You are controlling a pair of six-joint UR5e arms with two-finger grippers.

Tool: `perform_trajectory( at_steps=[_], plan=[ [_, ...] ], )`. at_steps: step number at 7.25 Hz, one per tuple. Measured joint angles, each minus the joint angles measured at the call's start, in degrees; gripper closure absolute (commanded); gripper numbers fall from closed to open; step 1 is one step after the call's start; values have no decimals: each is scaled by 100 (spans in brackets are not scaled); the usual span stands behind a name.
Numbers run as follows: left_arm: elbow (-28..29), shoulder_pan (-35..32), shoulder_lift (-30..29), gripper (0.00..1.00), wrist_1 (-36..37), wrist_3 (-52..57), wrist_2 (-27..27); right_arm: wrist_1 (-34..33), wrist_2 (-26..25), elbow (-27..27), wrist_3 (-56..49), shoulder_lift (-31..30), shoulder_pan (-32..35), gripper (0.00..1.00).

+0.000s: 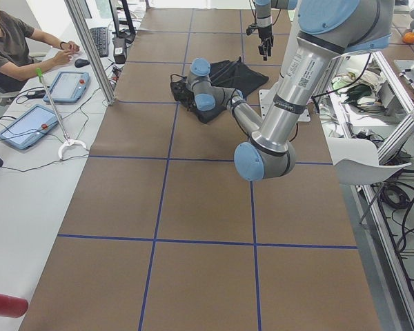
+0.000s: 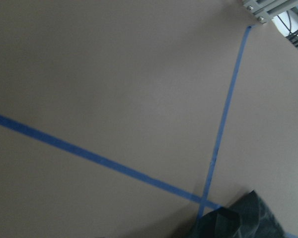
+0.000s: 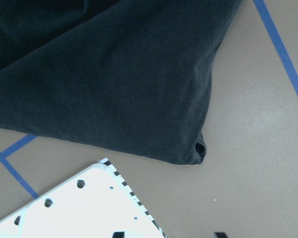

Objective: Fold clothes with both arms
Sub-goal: 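Drag the shirt edge toward the robot with the right gripper while the left gripper approaches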

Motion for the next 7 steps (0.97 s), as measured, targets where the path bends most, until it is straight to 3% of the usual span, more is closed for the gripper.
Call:
perform_trajectory(
  at_steps=[1, 3, 6, 7],
  plan=[
    [-165, 364, 31, 24, 486, -4, 308, -5, -5, 72, -7, 31, 285, 0],
    [-146, 834, 80, 32, 776, -6, 649, -10, -22, 103, -38, 76, 668, 0],
    [0, 931, 60, 41, 812, 32, 746, -24, -6, 117, -39, 82, 750, 0],
    [35, 925, 54, 50, 807, 57, 797, -59, 0, 120, -38, 81, 753, 0]
  ],
)
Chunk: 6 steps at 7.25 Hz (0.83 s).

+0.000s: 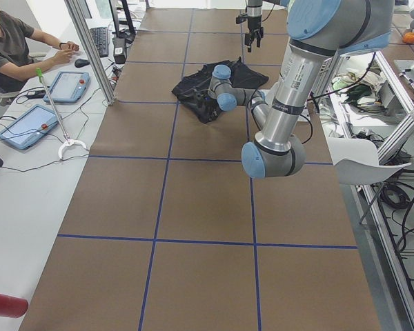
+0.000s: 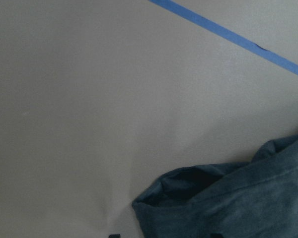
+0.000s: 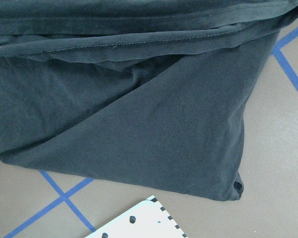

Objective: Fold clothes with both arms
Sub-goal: 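Drag the shirt edge toward the robot with the right gripper while the left gripper approaches, then pull the shirt's far edge outward with the left gripper while the right releases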

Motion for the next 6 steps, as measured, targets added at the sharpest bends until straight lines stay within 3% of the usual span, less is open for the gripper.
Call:
perform_trajectory(
  at_steps=[1, 3, 6],
  plan=[
    [26, -12, -5, 75, -5, 20, 47, -55, 2, 3, 1, 0, 0, 0],
    [41, -48, -8, 100, -11, 32, 81, -96, 0, 3, 1, -3, 0, 0],
    [60, -92, -9, 100, -25, 203, 154, -269, -29, 10, 1, 7, -14, 0]
  ],
)
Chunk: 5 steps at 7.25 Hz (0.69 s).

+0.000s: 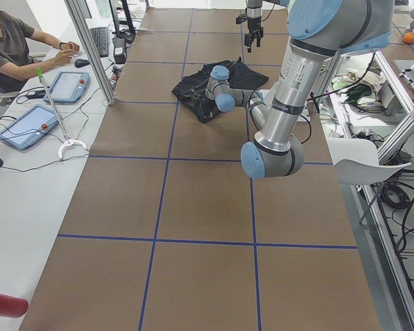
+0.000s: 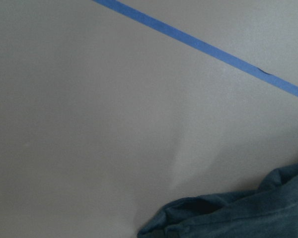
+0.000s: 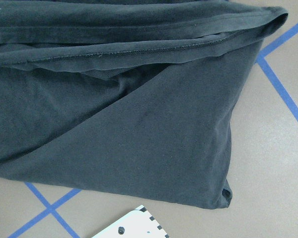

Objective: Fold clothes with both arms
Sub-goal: 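Pull the shirt's far edge outward with the left gripper while the right releases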

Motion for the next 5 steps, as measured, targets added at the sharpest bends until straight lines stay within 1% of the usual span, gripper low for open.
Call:
perform_trajectory(
  at_steps=[3, 4, 5],
  plan=[
    [-59, -206, -22, 100, -4, 244, 11, -37, -3, 15, 0, 3, 15, 0],
    [-31, -453, -35, 100, -66, 592, 12, -41, 1, 21, 0, -1, 40, 0],
    [173, -739, -106, 100, -316, 954, 11, -43, 15, 34, 0, -3, 63, 0]
  ],
)
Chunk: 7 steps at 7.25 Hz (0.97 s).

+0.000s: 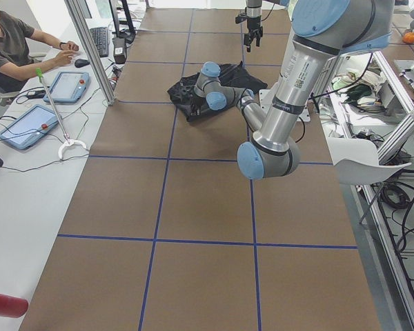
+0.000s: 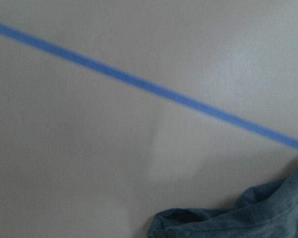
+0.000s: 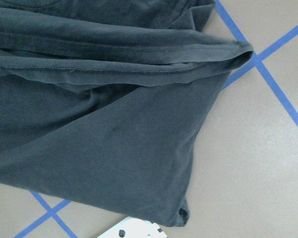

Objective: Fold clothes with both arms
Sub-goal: 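Pull the shirt's far edge outward with the left gripper while the right releases, then move the right gripper onto the shirt's side edge near the collar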

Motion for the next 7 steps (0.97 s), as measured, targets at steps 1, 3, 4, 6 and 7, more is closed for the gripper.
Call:
perform_trajectory(
  at_steps=[1, 3, 4, 6, 7],
  plan=[
    [638, -329, -297, 100, -509, 277, 0, -3, 15, 17, 0, -1, 38, 0],
    [2687, -857, -1540, 100, -1573, 639, 2, -9, 29, 31, -6, -1, 177, 0],
    [3780, -1008, -2199, 100, -2102, 795, 47, -10, 26, 31, -8, 0, 252, 0],
    [5322, -1111, -3025, 33, -3022, 984, 189, -10, -23, 25, -9, 6, 349, 0],
    [5575, -1111, -3193, 2, -3195, 1012, 196, -8, -63, 23, -11, 9, 363, 0]
  ],
)
